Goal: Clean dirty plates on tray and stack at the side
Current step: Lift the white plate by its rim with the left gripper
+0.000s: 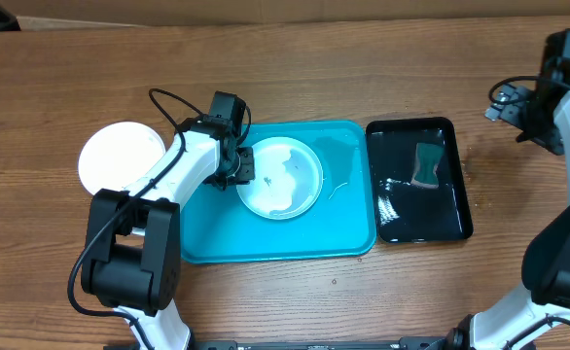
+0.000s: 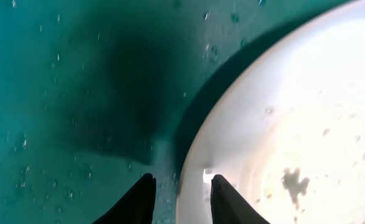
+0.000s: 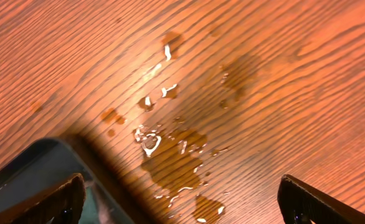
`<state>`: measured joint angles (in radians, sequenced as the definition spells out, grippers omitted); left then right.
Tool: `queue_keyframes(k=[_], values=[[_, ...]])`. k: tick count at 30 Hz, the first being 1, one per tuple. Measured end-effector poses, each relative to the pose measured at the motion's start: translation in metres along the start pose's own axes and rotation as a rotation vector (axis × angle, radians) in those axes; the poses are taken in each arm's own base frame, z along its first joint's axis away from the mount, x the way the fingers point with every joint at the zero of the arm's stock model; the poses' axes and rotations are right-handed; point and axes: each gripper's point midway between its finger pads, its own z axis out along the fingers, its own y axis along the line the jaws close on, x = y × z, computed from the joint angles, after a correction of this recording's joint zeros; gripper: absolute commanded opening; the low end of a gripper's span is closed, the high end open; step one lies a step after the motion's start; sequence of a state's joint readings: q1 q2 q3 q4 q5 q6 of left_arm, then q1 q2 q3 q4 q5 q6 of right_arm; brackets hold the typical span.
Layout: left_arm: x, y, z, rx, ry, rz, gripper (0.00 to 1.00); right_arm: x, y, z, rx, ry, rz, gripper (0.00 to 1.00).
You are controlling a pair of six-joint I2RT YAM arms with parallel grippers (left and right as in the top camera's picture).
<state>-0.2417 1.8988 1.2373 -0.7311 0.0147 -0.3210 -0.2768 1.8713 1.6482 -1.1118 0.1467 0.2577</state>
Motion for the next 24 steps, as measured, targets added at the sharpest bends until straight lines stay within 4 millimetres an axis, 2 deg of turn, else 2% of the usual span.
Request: queue_keyframes(k=[4, 8, 10, 19, 21, 24], values=[[0.002, 0.001, 0.003, 0.0, 0.0, -0.011, 0.12, -0.001, -0.005, 0.001, 0.004, 0.001, 0.011, 1.0], [0.008, 0.003, 0.004, -0.006, 0.021, -0.016, 0.1, -0.001, -0.004, 0.001, 0.003, 0.001, 0.01, 1.0], [0.009, 0.001, 0.004, 0.001, 0.026, -0.018, 0.04, -0.001, -0.005, 0.001, 0.004, 0.001, 0.011, 1.0], [0.017, -0.01, 0.0, 0.065, 0.079, -0.02, 0.04, -0.001, -0.005, 0.001, 0.003, 0.002, 0.011, 1.0], [0.012, -0.013, -0.009, 0.071, 0.083, -0.02, 0.04, -0.001, -0.005, 0.001, 0.003, 0.002, 0.011, 1.0], [-0.008, -0.021, -0.029, 0.088, 0.051, -0.018, 0.04, -0.001, -0.005, 0.001, 0.003, 0.001, 0.011, 1.0]])
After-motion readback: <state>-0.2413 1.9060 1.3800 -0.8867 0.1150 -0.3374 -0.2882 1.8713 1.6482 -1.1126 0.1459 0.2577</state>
